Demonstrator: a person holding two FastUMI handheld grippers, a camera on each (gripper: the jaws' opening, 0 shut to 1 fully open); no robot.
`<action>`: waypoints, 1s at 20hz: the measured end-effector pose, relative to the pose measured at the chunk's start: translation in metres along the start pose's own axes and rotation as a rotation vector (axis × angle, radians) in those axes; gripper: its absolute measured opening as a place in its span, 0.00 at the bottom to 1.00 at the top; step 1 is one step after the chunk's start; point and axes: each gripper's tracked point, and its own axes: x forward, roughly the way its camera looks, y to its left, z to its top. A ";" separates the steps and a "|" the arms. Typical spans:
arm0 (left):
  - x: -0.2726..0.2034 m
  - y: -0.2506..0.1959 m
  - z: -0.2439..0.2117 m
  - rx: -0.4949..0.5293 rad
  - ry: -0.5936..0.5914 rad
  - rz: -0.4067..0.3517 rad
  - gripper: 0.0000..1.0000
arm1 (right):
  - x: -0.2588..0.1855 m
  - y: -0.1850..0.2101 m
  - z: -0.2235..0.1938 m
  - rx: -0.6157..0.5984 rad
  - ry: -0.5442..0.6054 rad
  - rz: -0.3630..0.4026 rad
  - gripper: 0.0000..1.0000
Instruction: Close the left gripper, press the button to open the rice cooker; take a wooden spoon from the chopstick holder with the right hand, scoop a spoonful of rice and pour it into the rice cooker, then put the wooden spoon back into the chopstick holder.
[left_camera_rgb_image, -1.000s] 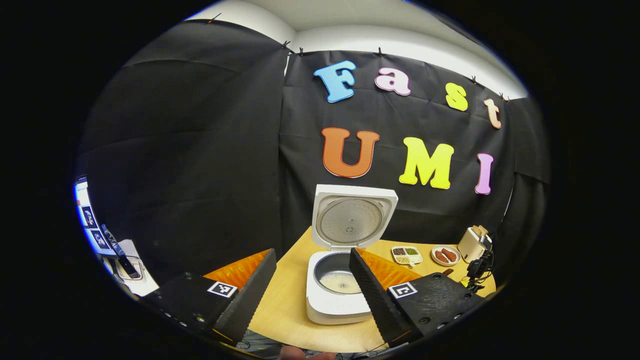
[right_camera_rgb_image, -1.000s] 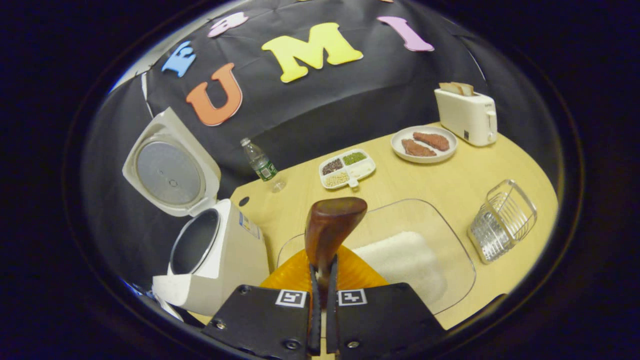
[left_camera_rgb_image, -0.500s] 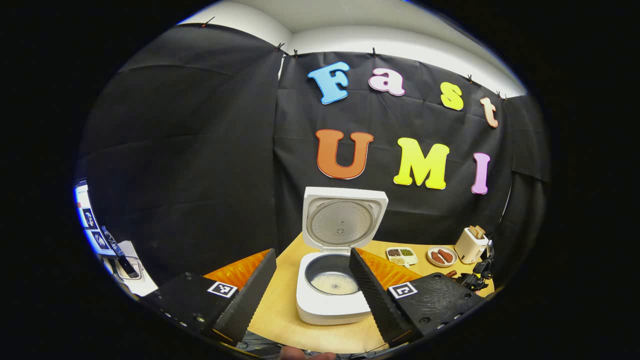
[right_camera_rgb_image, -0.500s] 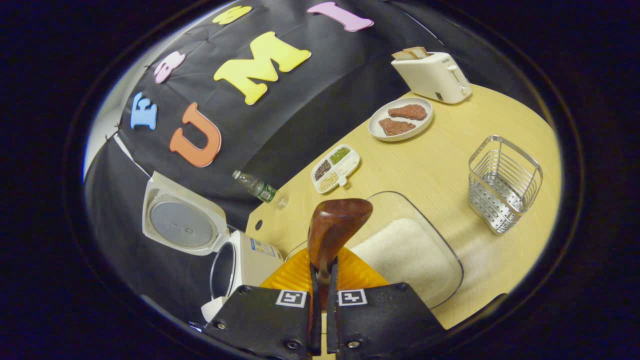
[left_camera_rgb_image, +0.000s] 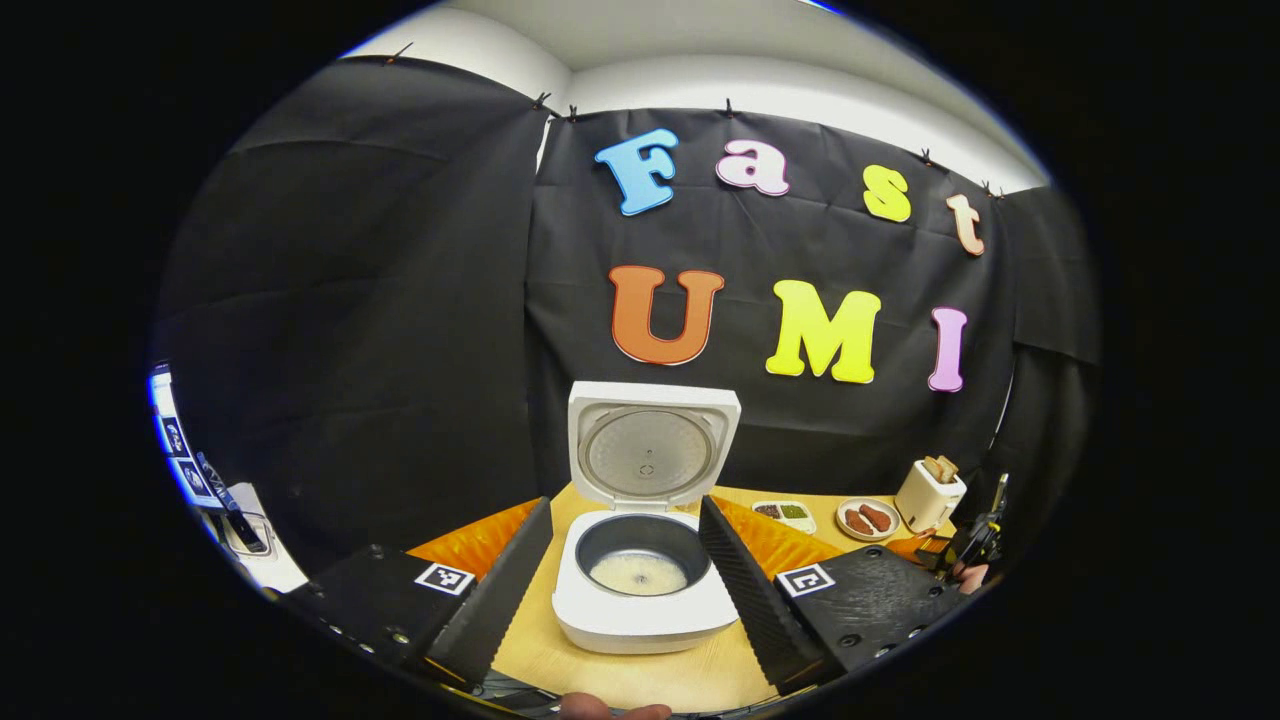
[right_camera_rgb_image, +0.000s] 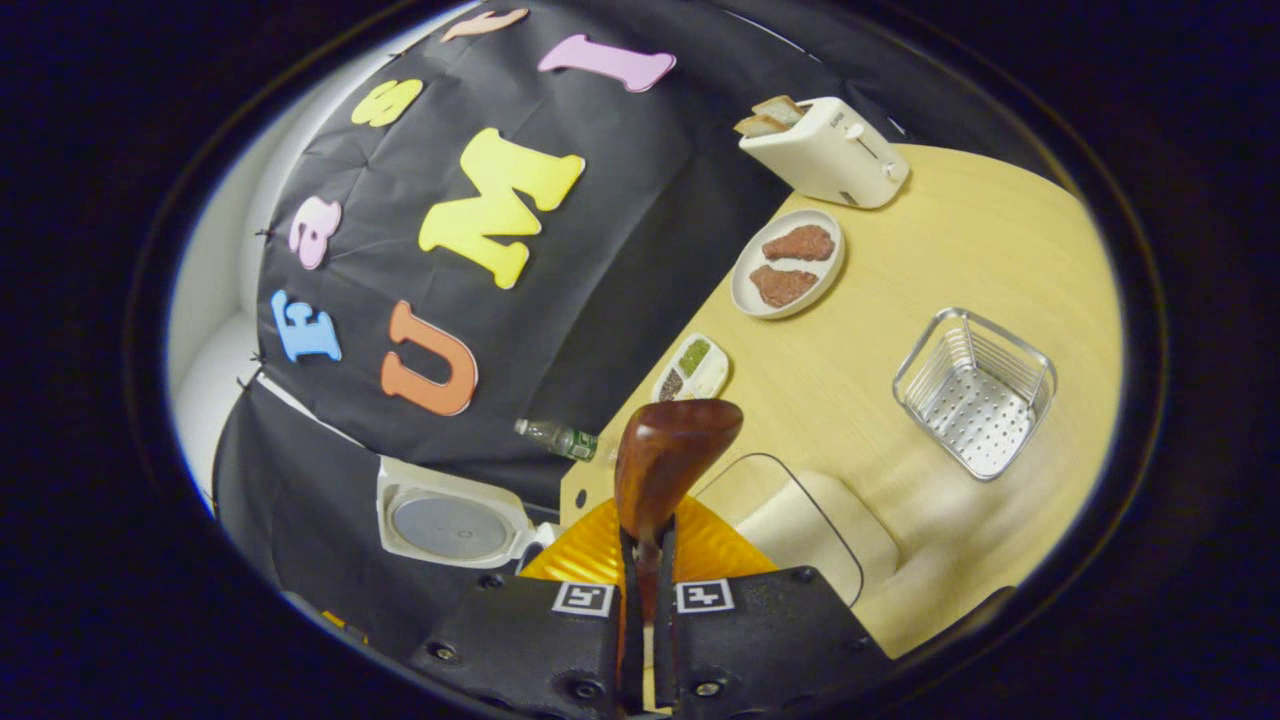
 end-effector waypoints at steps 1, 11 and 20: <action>-0.001 0.000 -0.001 0.002 0.001 0.005 0.94 | 0.000 0.012 0.003 -0.001 -0.001 0.014 0.09; -0.019 0.041 -0.005 0.004 -0.031 0.099 0.94 | 0.050 0.174 -0.029 -0.108 0.078 0.207 0.09; -0.028 0.080 -0.019 -0.068 -0.042 0.172 0.94 | 0.118 0.229 -0.116 -0.389 0.169 0.160 0.10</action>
